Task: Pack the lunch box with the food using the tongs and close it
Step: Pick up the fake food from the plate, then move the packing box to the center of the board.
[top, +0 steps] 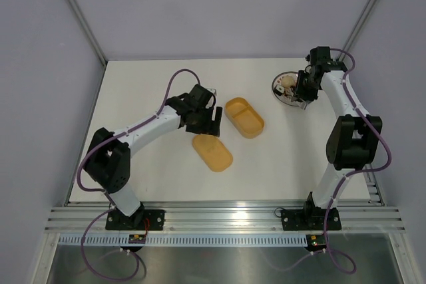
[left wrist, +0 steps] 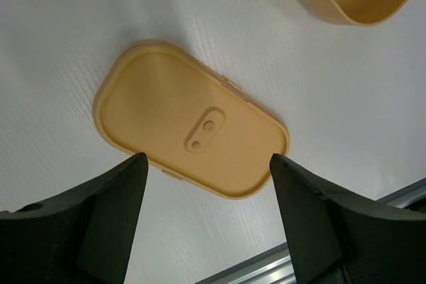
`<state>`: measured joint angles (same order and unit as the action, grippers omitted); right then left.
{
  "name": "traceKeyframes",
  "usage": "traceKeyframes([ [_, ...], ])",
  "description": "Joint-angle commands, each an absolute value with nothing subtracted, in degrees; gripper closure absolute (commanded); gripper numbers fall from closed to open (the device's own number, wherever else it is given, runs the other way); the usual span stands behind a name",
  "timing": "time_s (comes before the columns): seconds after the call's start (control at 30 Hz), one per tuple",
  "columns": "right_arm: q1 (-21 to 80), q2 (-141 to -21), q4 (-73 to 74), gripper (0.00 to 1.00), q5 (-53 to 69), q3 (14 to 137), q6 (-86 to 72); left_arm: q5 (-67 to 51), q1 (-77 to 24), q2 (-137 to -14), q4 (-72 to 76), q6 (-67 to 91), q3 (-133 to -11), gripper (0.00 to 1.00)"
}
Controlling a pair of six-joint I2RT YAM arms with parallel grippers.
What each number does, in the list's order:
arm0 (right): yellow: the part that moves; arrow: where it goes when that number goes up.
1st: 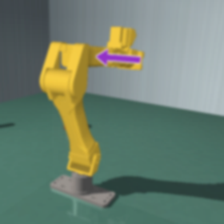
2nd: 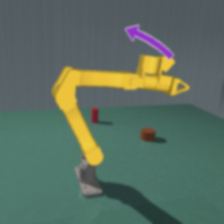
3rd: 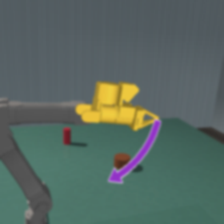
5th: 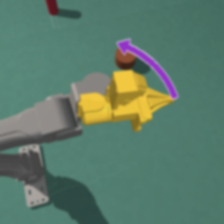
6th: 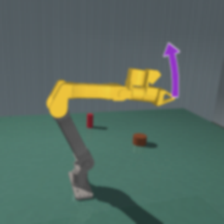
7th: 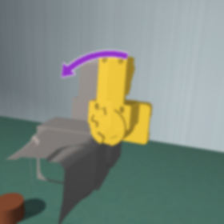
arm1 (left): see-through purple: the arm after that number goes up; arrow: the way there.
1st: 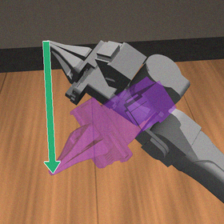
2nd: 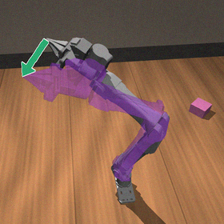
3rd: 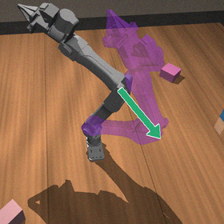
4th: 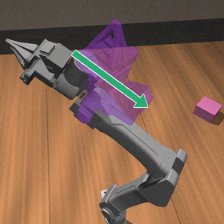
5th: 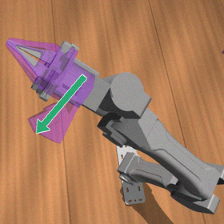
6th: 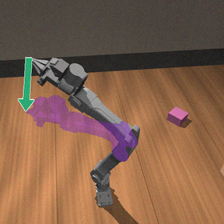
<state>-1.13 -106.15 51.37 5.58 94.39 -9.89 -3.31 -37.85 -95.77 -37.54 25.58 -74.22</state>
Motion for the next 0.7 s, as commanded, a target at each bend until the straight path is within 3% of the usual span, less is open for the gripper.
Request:
traceKeyframes([
  [0.0,-0.44,-101.96,51.68,1.00,6.24,97.73,-9.76,-5.71,-38.32,-96.59,-34.81,26.37,-75.32,0.22],
  [0.67,-0.35,-96.77,52.73,1.00,4.57,98.09,-10.37,-8.26,-39.72,-100.98,-34.28,27.25,-79.80,0.22],
])
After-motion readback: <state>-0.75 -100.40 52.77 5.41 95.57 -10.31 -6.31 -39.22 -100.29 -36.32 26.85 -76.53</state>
